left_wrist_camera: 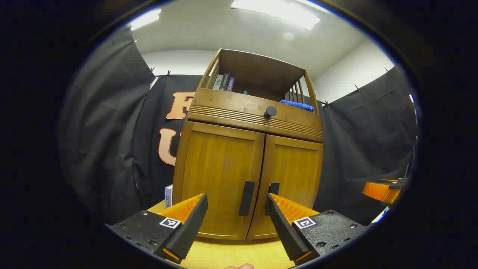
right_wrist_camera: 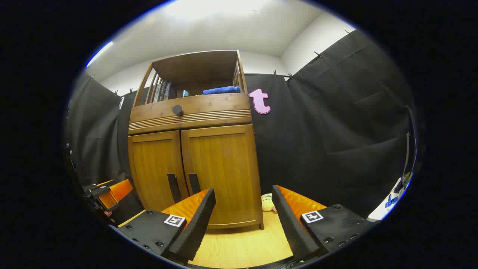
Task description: Open the right door of the double-door shoe cabinet with the right hand, and open the left door with the left hand.
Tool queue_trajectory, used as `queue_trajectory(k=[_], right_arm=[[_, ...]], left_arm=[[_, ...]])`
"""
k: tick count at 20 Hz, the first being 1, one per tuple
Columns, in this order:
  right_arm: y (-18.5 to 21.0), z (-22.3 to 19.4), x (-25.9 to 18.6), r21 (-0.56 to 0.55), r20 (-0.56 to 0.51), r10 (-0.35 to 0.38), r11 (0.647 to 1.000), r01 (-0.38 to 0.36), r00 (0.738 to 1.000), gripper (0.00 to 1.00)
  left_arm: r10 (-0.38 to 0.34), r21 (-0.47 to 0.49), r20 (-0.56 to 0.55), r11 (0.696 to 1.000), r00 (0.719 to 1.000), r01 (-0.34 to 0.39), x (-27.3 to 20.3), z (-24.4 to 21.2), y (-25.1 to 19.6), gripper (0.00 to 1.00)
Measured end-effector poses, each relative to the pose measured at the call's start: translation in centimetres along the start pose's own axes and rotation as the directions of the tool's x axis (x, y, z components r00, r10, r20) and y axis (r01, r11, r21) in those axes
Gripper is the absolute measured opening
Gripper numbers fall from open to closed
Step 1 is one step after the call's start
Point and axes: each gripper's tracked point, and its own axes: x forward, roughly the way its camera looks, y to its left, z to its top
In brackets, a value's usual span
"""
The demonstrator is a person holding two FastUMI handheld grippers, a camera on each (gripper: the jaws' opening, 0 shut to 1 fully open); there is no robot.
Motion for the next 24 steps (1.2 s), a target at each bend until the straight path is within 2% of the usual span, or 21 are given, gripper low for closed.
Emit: queue_trajectory(k=[4, 5, 8, 11, 12, 15, 16, 24], right_arm=[[-0.2, 0.2, -0.3, -0.005, 0.0, 0.001, 1.0, -0.001, 1.0, 0.98], [-0.1, 0.3, -0.3, -0.004, 0.0, 0.003, 1.0, -0.003, 1.0, 0.98], [0.0, 0.3, -0.6, -0.005, 0.001, 0.012, 1.0, -0.012, 1.0, 0.98], [0.0, 0.5, -0.9, -0.011, 0.006, 0.014, 1.0, -0.014, 1.0, 0.97], [0.0, 0.5, -1.0, -0.01, 0.006, 0.014, 1.0, -0.014, 1.0, 0.97], [-0.2, 0.4, -1.1, -0.006, 0.002, 0.014, 1.0, -0.014, 1.0, 0.97], [-0.2, 0.4, -1.2, -0.006, 0.002, 0.014, 1.0, -0.014, 1.0, 0.97], [0.0, 0.4, -1.3, -0.007, 0.001, 0.019, 1.0, -0.019, 1.0, 0.97]], left_arm=[[-0.005, -0.003, 0.005, 1.0, 1.0, 0.005, -0.1, 0.2, -0.2, 0.94], [-0.006, -0.006, 0.004, 1.0, 1.0, 0.006, -0.2, 0.2, -0.3, 0.98], [-0.004, -0.017, -0.005, 1.0, 1.0, 0.004, -0.5, 0.0, -0.3, 0.94], [0.003, -0.018, -0.014, 1.0, 1.0, -0.003, -0.8, -0.2, -0.1, 0.94], [0.005, -0.016, -0.015, 1.0, 1.0, -0.005, -0.8, -0.3, 0.0, 0.98], [0.009, -0.011, -0.02, 1.0, 1.0, -0.01, -1.0, -0.3, 0.2, 0.98], [0.012, -0.011, -0.021, 1.0, 1.0, -0.012, -1.1, -0.4, 0.3, 0.94], [0.022, -0.012, -0.017, 1.0, 1.0, -0.022, -1.2, -0.2, 0.7, 0.94]])
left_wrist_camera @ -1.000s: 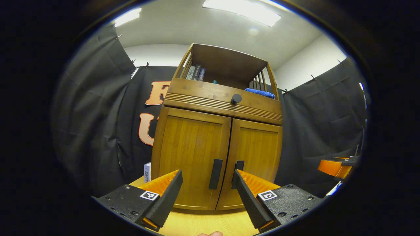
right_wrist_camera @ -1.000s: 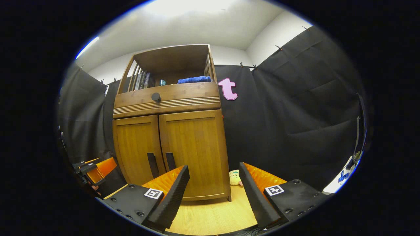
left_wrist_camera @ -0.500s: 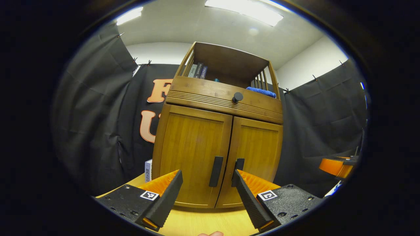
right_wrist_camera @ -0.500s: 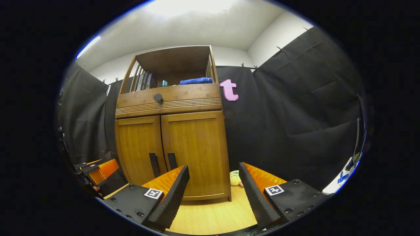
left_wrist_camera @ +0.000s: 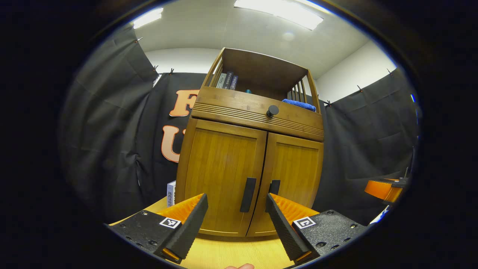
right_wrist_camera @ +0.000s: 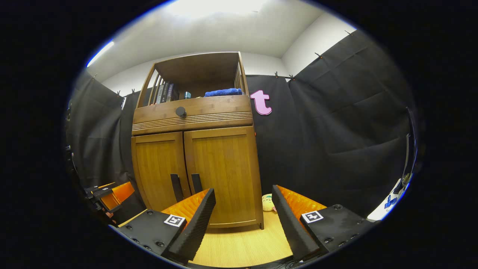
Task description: Open the right door of the double-door shoe cabinet with the right hand, and open the left door with the left hand.
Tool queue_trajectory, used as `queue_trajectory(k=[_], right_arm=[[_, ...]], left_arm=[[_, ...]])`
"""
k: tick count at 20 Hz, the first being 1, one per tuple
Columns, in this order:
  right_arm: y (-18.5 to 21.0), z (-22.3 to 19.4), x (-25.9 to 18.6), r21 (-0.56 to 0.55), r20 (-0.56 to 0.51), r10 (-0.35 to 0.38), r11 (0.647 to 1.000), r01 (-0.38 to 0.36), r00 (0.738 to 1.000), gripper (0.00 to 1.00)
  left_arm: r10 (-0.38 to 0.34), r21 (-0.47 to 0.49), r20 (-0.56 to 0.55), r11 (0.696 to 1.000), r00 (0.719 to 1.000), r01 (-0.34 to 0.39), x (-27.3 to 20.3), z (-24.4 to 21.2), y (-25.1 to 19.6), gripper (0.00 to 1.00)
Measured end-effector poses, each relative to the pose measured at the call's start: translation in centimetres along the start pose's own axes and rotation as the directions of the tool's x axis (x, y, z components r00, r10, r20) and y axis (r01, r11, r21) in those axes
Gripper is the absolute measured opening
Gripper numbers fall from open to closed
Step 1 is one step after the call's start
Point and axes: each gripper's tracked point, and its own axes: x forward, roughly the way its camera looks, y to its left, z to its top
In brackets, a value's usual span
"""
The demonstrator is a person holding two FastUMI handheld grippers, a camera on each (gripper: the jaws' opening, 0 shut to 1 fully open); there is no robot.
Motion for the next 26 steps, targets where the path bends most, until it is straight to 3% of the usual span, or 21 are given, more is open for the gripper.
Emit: queue_trajectory(k=[4, 5, 14, 20, 22, 26], right_arm=[[0.0, 0.1, 0.1, 0.001, -0.002, -0.002, 1.0, 0.002, 1.0, 0.97], [0.1, 0.1, 0.2, 0.0, 0.001, -0.003, 1.0, 0.003, 1.0, 0.97], [2.1, 0.9, 2.7, 0.014, 0.02, 0.051, 0.999, -0.051, 0.999, 0.98], [4.5, 0.8, 7.4, 0.005, 0.035, 0.108, 0.994, -0.109, 0.994, 0.98], [5.3, 0.8, 9.3, 0.004, 0.045, 0.128, 0.992, -0.129, 0.991, 0.98], [6.4, -1.0, 13.6, 0.003, 0.021, 0.139, 0.99, -0.139, 0.99, 0.98]], left_arm=[[0.013, 0.0, 0.008, 1.0, 1.0, -0.013, 0.0, 0.0, 0.5, 0.98], [0.013, -0.001, 0.008, 1.0, 1.0, -0.013, 0.0, 0.0, 0.5, 0.94], [0.028, 0.007, 0.024, 1.0, 0.999, -0.029, 0.0, 0.7, 1.4, 0.94], [0.05, 0.015, 0.046, 0.999, 0.998, -0.05, 0.1, 1.8, 1.7, 0.98], [0.053, 0.024, 0.049, 0.998, 0.997, -0.054, 0.0, 1.9, 1.8, 0.91], [0.06, 0.032, 0.035, 0.998, 0.998, -0.061, -0.4, 1.7, 1.8, 0.91]])
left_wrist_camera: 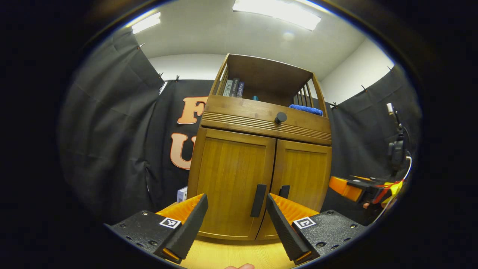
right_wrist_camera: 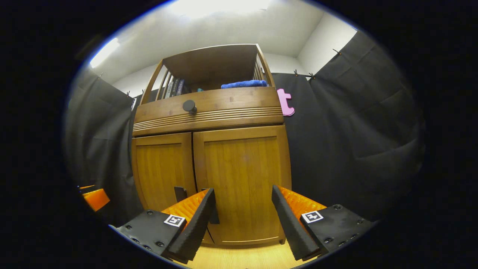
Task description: Open the right door of the double-door shoe cabinet with the right hand, and open the left door with the left hand.
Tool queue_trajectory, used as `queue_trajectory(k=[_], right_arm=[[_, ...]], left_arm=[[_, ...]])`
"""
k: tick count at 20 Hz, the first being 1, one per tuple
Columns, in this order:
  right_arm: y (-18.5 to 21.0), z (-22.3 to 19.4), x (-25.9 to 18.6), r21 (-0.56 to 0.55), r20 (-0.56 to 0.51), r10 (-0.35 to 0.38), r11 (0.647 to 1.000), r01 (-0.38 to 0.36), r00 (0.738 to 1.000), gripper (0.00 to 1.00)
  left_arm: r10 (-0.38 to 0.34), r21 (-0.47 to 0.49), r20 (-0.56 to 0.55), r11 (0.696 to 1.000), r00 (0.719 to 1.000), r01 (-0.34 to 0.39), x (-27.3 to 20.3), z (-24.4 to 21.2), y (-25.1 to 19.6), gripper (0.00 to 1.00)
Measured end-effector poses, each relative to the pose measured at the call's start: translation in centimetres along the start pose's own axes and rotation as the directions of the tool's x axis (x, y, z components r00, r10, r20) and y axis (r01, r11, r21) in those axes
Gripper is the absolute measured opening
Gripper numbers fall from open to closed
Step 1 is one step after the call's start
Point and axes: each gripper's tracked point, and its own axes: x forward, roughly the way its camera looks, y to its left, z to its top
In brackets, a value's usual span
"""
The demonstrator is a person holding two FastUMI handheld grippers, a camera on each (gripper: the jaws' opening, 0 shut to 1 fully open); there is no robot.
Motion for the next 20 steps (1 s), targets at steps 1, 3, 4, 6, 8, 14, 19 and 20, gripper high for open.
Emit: queue_trajectory(k=[1, 3, 4, 6, 8, 14, 19, 20], right_arm=[[0.1, -0.9, 1.0, 0.01, -0.013, 0.008, 1.0, -0.008, 1.0, 0.98], [0.1, -3.0, 3.1, 0.035, -0.066, 0.007, 0.999, -0.005, 0.998, 0.98], [0.0, -4.3, 4.2, 0.055, -0.097, 0.013, 0.998, -0.008, 0.995, 0.98], [0.6, -6.3, 6.3, 0.095, -0.142, 0.043, 0.995, -0.03, 0.989, 0.98], [2.1, -8.2, 7.6, 0.118, -0.17, 0.098, 0.99, -0.079, 0.98, 0.98], [6.2, -9.6, 11.0, 0.049, -0.186, 0.15, 0.988, -0.143, 0.971, 0.97], [5.5, -11.7, 12.4, -0.015, -0.229, 0.08, 0.996, -0.086, 0.97, 0.87], [5.4, -11.8, 13.0, -0.017, -0.234, 0.07, 0.997, -0.077, 0.97, 0.99]], left_arm=[[0.001, 0.002, -0.006, 1.0, 1.0, -0.001, 0.0, 0.0, 0.0, 0.91], [0.0, 0.006, -0.017, 1.0, 1.0, 0.0, -0.2, -0.3, -0.1, 0.94], [0.003, 0.008, -0.019, 1.0, 1.0, -0.003, -0.3, -0.4, -0.1, 0.91], [0.006, 0.01, -0.019, 1.0, 1.0, -0.006, -0.3, -0.3, -0.1, 0.94], [0.007, 0.014, -0.022, 1.0, 1.0, -0.006, -0.3, -0.4, -0.1, 0.96], [0.024, 0.002, -0.042, 1.0, 0.999, -0.024, -0.2, -1.0, 0.5, 0.94], [0.042, -0.008, -0.061, 0.999, 0.997, -0.043, 0.1, -1.6, 1.3, 0.94], [0.046, -0.005, -0.062, 0.999, 0.997, -0.046, 0.1, -1.7, 1.4, 0.94]])
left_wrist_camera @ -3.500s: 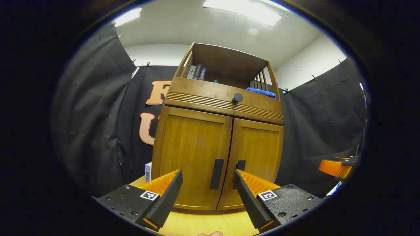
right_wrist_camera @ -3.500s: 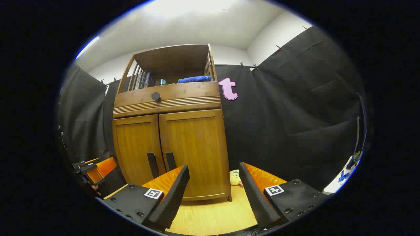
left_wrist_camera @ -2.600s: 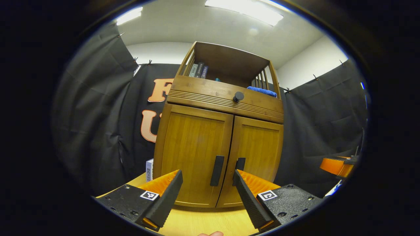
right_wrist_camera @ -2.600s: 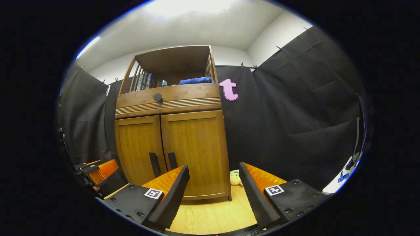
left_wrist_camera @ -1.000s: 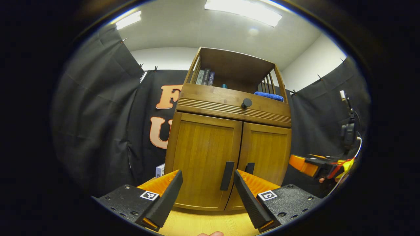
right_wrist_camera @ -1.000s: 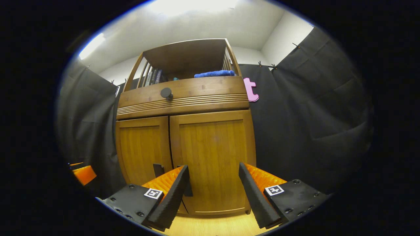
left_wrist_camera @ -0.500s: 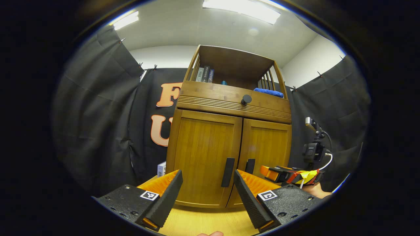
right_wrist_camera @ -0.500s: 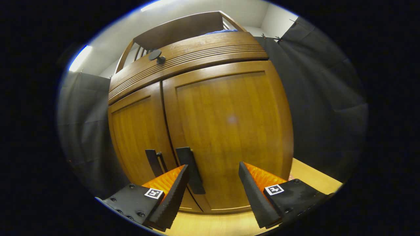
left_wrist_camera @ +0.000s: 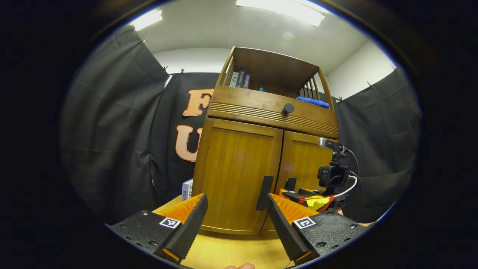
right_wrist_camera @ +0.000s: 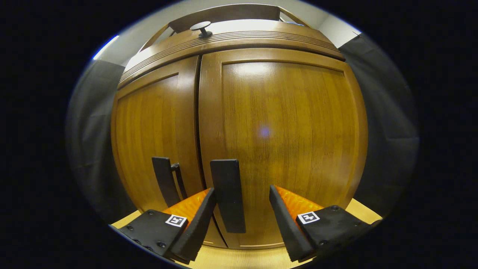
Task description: Open the right door of the double-door shoe cabinet with the right hand, and open the left door with the left hand.
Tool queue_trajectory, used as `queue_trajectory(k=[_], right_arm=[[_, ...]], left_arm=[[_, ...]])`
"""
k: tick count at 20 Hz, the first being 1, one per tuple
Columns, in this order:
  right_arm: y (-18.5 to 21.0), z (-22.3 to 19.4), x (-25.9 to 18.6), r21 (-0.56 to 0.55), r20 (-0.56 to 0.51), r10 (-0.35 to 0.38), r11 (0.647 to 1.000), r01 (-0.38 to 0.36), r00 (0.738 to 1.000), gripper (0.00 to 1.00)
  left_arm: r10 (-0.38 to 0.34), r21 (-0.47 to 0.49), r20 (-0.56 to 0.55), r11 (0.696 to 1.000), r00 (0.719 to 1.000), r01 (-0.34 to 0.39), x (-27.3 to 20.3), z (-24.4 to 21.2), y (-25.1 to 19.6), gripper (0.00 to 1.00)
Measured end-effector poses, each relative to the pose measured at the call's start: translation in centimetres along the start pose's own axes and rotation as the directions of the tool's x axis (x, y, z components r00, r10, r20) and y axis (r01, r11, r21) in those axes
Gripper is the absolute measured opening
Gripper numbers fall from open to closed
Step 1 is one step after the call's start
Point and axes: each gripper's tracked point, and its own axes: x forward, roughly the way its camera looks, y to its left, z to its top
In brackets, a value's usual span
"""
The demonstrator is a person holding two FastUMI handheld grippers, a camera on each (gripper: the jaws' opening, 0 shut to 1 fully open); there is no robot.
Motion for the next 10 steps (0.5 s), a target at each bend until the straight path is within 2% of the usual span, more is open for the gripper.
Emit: queue_trajectory(k=[1, 2, 3, 5, 6, 8, 9, 10], right_arm=[[-0.2, -0.2, 0.3, 0.003, -0.009, -0.008, 1.0, 0.008, 1.0, 0.83], [-0.1, -0.1, -0.2, 0.018, -0.009, -0.005, 1.0, 0.005, 1.0, 0.78], [0.1, -0.2, 0.6, 0.025, -0.002, -0.001, 1.0, 0.001, 1.0, 0.79], [0.7, -0.5, 0.4, 0.022, -0.011, 0.028, 0.999, -0.028, 1.0, 0.75], [1.4, -0.7, 0.4, 0.024, -0.027, 0.052, 0.998, -0.052, 0.998, 0.65], [1.7, -0.8, 0.6, 0.036, -0.036, 0.057, 0.998, -0.056, 0.998, 0.49], [1.7, -0.8, 0.5, 0.04, -0.036, 0.056, 0.998, -0.055, 0.998, 0.42], [1.7, -0.8, 0.6, 0.038, -0.033, 0.06, 0.998, -0.059, 0.998, 0.37]], left_arm=[[0.002, 0.002, 0.0, 1.0, 1.0, -0.002, 0.1, -0.1, 0.0, 0.94], [0.002, 0.005, 0.001, 1.0, 1.0, -0.002, 0.3, 0.0, 0.0, 0.94], [0.003, 0.008, 0.003, 1.0, 1.0, -0.003, 0.4, 0.0, 0.1, 0.98], [-0.003, 0.012, 0.008, 1.0, 1.0, 0.003, 0.5, 0.0, -0.1, 0.94], [-0.01, 0.013, 0.011, 1.0, 1.0, 0.01, 0.6, 0.2, -0.3, 0.98], [-0.02, 0.007, 0.019, 1.0, 1.0, 0.02, 0.6, 0.4, -0.4, 0.98], [-0.023, 0.004, 0.023, 1.0, 0.999, 0.023, 0.5, 0.5, -0.6, 0.95], [-0.021, 0.004, 0.027, 1.0, 0.999, 0.021, 0.5, 0.6, -0.5, 0.95]])
